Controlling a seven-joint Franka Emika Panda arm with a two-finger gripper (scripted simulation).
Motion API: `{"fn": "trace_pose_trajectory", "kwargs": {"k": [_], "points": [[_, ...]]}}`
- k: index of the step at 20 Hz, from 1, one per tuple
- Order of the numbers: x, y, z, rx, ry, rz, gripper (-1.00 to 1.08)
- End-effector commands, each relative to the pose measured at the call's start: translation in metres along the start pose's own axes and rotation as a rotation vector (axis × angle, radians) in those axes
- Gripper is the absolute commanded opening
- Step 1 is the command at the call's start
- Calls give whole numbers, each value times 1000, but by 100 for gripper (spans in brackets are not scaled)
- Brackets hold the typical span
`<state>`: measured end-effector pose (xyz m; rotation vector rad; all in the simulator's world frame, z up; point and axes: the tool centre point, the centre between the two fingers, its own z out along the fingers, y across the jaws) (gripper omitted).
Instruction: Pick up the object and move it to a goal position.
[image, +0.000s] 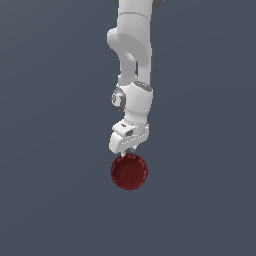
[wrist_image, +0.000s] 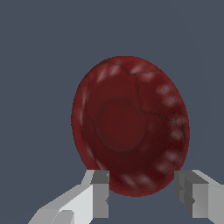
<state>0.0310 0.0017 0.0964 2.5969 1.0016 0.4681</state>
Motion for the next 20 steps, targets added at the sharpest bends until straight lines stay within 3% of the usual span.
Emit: {"fn": "trace_pose_trajectory", "kwargs": {"k": [1,11,20], "points": [[1,-7,3,-13,32,-77,28],[1,-34,9,-34,124,-292,28],[1,-43,9,-35,152,-355,28]]}}
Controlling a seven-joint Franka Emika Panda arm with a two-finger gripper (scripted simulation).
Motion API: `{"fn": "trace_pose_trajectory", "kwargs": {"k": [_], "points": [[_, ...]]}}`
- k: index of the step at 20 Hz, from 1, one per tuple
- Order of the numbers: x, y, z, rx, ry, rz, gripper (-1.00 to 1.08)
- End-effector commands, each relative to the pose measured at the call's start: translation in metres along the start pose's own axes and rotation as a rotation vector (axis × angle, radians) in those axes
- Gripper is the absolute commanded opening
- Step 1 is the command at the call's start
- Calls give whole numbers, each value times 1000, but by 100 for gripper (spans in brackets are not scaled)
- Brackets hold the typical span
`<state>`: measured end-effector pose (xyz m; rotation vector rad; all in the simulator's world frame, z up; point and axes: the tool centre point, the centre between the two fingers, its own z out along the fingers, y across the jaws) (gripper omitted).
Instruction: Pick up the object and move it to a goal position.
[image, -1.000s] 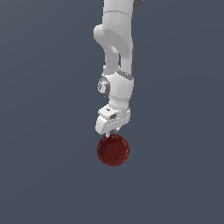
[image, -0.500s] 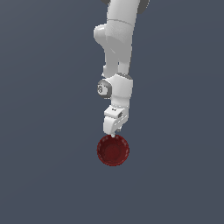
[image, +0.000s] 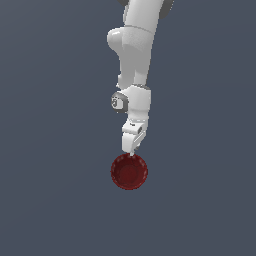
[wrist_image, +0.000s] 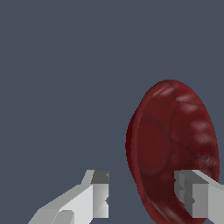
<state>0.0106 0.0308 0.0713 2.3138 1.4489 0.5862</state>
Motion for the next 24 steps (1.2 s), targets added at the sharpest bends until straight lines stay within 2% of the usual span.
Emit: {"fn": "trace_pose_trajectory", "kwargs": {"k": [1,18,19,24], "points": [[0,0,0,0,0,0,28],[0,0,30,0,3,-4,28],[0,0,30,0,3,-4,-100],[0,0,30,0,3,-4,-100]]}}
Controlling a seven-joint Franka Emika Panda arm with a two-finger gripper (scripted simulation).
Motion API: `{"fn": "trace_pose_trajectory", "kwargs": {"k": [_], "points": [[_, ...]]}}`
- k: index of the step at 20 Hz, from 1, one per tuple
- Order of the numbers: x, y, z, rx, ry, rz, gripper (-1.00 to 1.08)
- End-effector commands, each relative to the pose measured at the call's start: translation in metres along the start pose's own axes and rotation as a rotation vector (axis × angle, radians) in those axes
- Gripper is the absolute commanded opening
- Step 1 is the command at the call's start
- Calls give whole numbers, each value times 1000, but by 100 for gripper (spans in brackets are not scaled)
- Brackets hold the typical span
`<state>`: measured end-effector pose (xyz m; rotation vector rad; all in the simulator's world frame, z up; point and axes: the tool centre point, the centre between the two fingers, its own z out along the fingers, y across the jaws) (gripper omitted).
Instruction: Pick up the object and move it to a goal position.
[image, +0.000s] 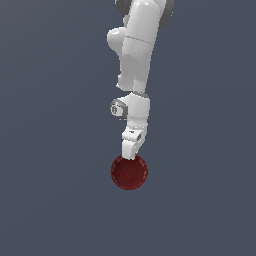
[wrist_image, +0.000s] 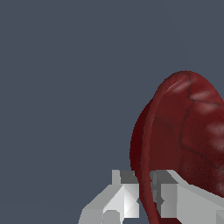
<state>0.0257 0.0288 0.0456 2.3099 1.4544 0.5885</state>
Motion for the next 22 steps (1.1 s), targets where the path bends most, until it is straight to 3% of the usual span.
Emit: {"fn": "trace_pose_trajectory", "kwargs": {"k": [1,12,22], "points": [[0,0,0,0,0,0,-100],[10,-2,-11,0,0,0,-100],[59,-9,-65,2,2,1,-100]]}}
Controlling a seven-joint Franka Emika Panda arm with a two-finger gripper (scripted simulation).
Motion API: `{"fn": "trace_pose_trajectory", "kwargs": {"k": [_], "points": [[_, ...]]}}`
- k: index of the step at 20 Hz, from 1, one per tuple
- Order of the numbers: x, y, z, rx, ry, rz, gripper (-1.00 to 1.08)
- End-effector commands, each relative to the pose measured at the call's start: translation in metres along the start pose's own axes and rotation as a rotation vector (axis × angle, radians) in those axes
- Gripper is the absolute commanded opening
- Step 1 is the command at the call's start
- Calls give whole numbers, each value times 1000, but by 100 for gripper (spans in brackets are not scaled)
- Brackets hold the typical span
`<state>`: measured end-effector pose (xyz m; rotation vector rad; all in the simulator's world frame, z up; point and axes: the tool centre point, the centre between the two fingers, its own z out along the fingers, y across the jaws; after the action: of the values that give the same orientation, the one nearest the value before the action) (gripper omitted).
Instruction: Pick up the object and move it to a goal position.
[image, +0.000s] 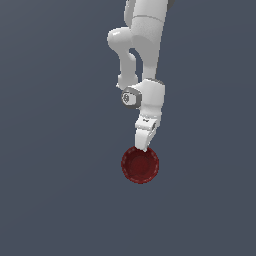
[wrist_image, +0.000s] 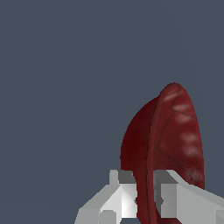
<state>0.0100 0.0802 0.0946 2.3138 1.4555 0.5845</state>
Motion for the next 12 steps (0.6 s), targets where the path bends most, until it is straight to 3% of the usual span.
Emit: {"fn": "trace_pose_trajectory", "kwargs": {"k": [1,12], "points": [[17,-1,-19,-2,3,1,-100],[100,-11,-109,-1,3,1,-100]]}}
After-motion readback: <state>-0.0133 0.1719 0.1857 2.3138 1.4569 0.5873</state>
